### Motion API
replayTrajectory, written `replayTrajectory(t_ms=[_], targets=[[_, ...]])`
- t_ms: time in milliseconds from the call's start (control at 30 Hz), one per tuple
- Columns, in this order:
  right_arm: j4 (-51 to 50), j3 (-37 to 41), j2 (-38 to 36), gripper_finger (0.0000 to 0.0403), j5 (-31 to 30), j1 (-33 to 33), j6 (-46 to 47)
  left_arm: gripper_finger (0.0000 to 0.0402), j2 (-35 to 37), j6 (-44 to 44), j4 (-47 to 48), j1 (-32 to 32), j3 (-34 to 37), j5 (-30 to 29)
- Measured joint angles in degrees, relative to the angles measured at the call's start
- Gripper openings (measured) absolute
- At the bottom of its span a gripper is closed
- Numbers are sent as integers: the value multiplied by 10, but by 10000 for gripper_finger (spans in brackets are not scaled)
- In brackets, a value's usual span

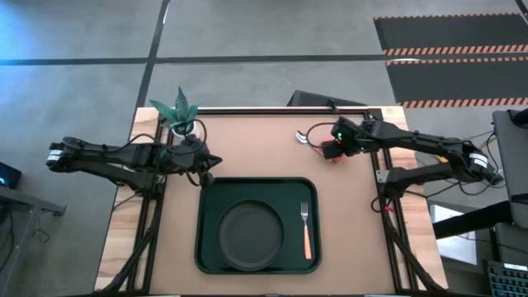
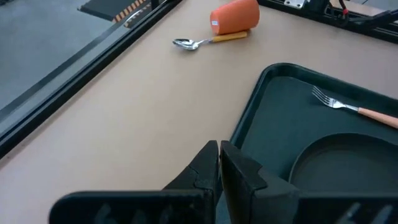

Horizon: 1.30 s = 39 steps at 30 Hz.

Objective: Pick and place plate/cup/fork/spoon on tray
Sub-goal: Put the orange cup on the black serving tray to the top right of the black plate

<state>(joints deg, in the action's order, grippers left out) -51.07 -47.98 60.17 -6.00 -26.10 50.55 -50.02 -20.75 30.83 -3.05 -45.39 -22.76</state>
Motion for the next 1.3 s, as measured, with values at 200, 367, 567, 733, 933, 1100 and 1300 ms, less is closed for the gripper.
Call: replayTrajectory(t_ms=[200, 367, 567, 733, 933, 1100, 1300], targets=[[-44, -11, -24, 164, -1, 10, 43, 0, 0, -1, 0, 0, 0, 0], [-83, -4, -34, 164, -2, 32, 105, 0, -2, 0, 0, 0, 0, 0], [-50, 25, -34, 164, -35, 41, 162, 0, -2, 3, 0, 0, 0, 0], [81, 89, -35, 164, -35, 30, 165, 0, -2, 6, 1, 0, 0, 0], [97, 133, -42, 164, -51, 19, 188, 0, -2, 6, 2, 0, 0, 5], [97, 132, -62, 164, -92, 14, 173, 0, -5, 6, 2, 1, 0, 5], [96, 141, -85, 164, -107, -15, 152, 0, -5, 6, 1, 1, 0, 5]])
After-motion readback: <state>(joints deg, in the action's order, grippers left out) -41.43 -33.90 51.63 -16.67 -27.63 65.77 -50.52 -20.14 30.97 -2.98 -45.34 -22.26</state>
